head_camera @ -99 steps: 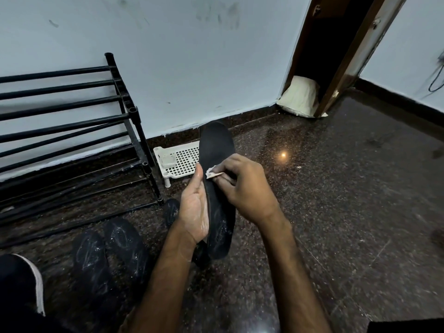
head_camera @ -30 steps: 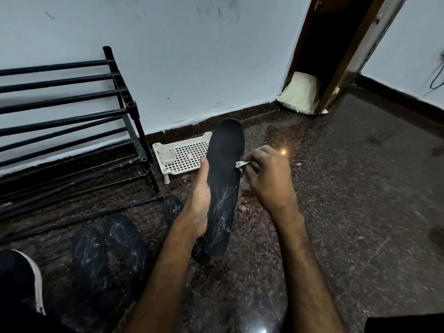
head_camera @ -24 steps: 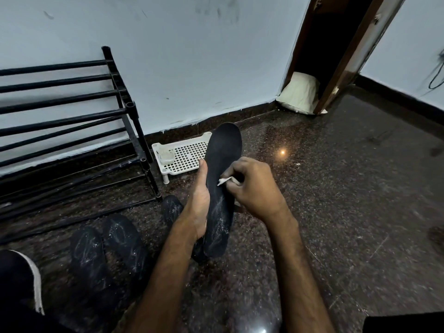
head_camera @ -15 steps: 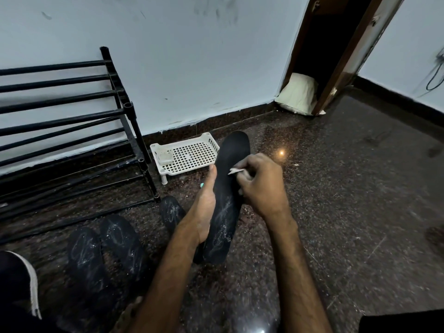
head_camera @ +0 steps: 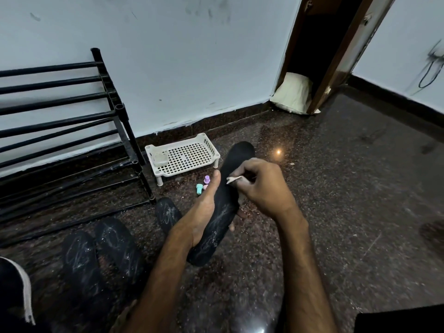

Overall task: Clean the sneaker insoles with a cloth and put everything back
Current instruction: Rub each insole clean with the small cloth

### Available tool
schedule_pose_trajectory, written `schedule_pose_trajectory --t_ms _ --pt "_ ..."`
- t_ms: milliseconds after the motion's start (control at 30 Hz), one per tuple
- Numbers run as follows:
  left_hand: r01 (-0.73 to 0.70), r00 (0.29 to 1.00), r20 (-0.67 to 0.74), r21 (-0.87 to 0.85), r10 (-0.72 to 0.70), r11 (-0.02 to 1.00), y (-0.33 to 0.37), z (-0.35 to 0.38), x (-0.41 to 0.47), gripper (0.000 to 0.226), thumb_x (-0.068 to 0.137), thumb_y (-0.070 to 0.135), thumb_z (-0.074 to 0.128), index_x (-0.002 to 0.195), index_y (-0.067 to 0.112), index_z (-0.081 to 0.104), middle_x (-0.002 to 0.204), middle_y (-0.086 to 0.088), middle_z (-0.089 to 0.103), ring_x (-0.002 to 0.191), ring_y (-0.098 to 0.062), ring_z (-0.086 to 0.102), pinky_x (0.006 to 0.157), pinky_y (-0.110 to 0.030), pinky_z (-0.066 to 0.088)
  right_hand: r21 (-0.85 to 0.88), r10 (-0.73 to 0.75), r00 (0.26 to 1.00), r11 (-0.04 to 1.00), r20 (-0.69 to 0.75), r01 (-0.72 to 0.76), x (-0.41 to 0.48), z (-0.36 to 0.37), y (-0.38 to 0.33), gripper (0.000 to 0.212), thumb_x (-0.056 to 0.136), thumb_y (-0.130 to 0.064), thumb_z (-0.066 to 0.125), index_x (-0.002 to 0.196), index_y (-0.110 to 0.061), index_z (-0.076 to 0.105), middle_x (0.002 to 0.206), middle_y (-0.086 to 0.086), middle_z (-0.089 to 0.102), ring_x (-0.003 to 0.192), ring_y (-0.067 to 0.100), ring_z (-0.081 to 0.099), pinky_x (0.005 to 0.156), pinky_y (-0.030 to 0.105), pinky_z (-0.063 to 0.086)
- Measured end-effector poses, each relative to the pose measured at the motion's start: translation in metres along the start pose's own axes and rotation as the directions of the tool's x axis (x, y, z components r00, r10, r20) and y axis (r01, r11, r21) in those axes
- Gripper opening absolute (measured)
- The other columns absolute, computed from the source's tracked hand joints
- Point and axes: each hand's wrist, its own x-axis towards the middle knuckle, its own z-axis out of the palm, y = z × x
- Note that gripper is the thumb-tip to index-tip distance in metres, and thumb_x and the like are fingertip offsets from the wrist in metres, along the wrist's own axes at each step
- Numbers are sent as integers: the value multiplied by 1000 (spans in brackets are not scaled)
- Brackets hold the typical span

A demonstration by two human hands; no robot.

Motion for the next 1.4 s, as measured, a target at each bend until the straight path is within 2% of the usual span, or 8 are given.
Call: schedule_pose_trajectory --t_ms 233,467,667,767,900,1033,1167,1400 --pt "27 994 103 9 -27 1000 4 -6 -4 76 91 76 29 125 19 68 119 -34 61 91 -42 54 63 -36 52 -98 8 900 994 -436 -57 16 -4 9 11 84 -7 71 94 -11 73 96 -1 66 84 7 60 79 12 49" --pt "-35 998 54 -141 43 989 -3 -10 5 76 95 72 31 126 13 66 96 -19 67 76 -30 62 64 -38 50 6 -64 998 998 20 64 0 7 3 12 78 -4 74 83 -15 75 88 -7 68 79 3 63 74 14 48" --pt "1 994 110 -97 9 995 -1 -17 2 76 96 70 26 124 13 68 106 -26 66 75 -31 62 62 -36 54 -23 125 893 989 -431 -149 14 14 17 10 86 -10 71 95 -13 74 96 -3 66 83 3 59 73 0 42" --pt "-27 993 102 -223 51 974 -4 -23 6 78 98 67 23 125 8 66 118 -24 63 79 -31 63 60 -36 57 142 301 826 953 -476 -266 5 8 44 9 84 -15 73 93 -16 74 92 -3 70 80 7 65 68 12 51" --pt "9 1000 16 -417 -3 909 -6 -27 13 89 96 71 22 106 0 75 101 -25 63 73 -32 63 60 -40 59 525 578 775 756 -255 -391 -9 25 58 9 81 -13 76 90 -15 74 82 2 74 70 13 68 61 27 55" --pt "112 991 2 -546 -133 830 -8 -28 15 100 94 74 18 94 -9 74 91 -25 65 66 -32 66 58 -41 59 680 649 758 582 -59 -446 -14 41 54 12 85 -9 73 96 -6 72 82 10 73 68 16 65 61 30 55" --pt "133 984 -17 -600 -179 789 -9 -27 16 96 95 73 19 128 -11 53 98 -23 63 70 -32 66 59 -42 59 664 647 762 585 -36 -466 -14 44 51 13 86 -13 73 98 -8 72 84 10 74 68 16 66 60 29 53" --pt "28 990 -91 -631 -109 775 -2 -27 12 79 99 58 27 132 -9 52 105 -26 62 83 -36 62 64 -43 59 495 593 795 655 131 -570 -20 48 45 4 84 -7 70 84 -11 69 81 12 73 70 26 68 70 47 59"
